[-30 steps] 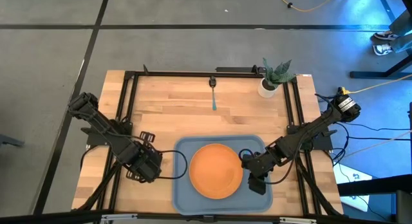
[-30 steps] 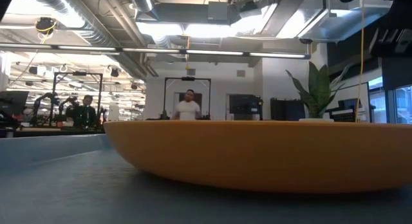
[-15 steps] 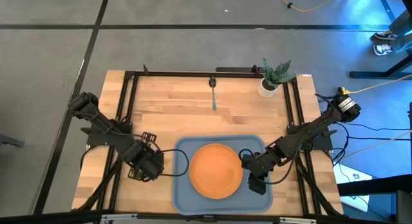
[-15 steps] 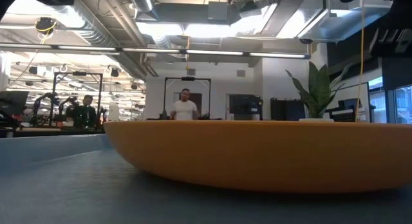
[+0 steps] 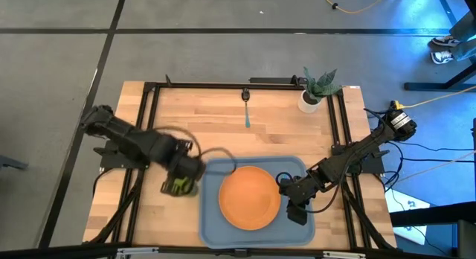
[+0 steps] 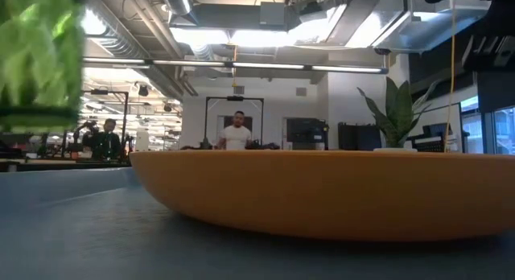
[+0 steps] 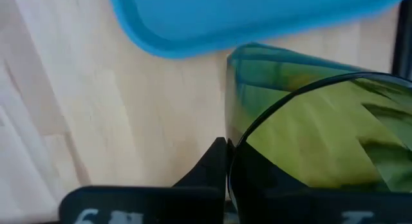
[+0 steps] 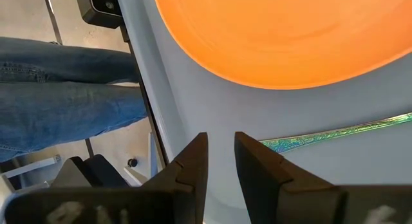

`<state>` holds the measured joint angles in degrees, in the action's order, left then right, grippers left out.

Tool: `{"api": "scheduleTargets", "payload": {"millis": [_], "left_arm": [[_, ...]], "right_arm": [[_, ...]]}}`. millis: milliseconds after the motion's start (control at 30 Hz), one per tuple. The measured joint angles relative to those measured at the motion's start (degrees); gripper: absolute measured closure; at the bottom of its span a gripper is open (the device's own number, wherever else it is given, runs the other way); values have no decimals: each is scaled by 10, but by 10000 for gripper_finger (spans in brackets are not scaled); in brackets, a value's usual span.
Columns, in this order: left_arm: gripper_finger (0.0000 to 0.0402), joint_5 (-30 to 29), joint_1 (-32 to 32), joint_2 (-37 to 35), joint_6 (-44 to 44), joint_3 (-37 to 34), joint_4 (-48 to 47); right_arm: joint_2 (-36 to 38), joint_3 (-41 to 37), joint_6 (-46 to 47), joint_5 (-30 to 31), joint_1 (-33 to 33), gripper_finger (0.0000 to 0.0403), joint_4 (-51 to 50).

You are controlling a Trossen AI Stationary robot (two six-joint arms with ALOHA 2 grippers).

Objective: Pick and place plate/cup/fork/spoon on tray
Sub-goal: Put the green cup on the top left of the gray serving tray

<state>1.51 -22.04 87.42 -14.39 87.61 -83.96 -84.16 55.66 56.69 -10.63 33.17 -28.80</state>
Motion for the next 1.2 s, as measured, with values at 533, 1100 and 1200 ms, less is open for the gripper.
{"api": "scheduleTargets", "payload": {"millis": [533,1100,1200], "left_arm": [[399,10,153,103,117,44,10],[399,-29,155,158,156,47,55],[399,-13,156,167,173,48,59]], "right_arm": [[0,0,0,1,0,321,-4],[0,0,0,1,-1,321,-5],[0,0,0,1,-1,321,-10]]}}
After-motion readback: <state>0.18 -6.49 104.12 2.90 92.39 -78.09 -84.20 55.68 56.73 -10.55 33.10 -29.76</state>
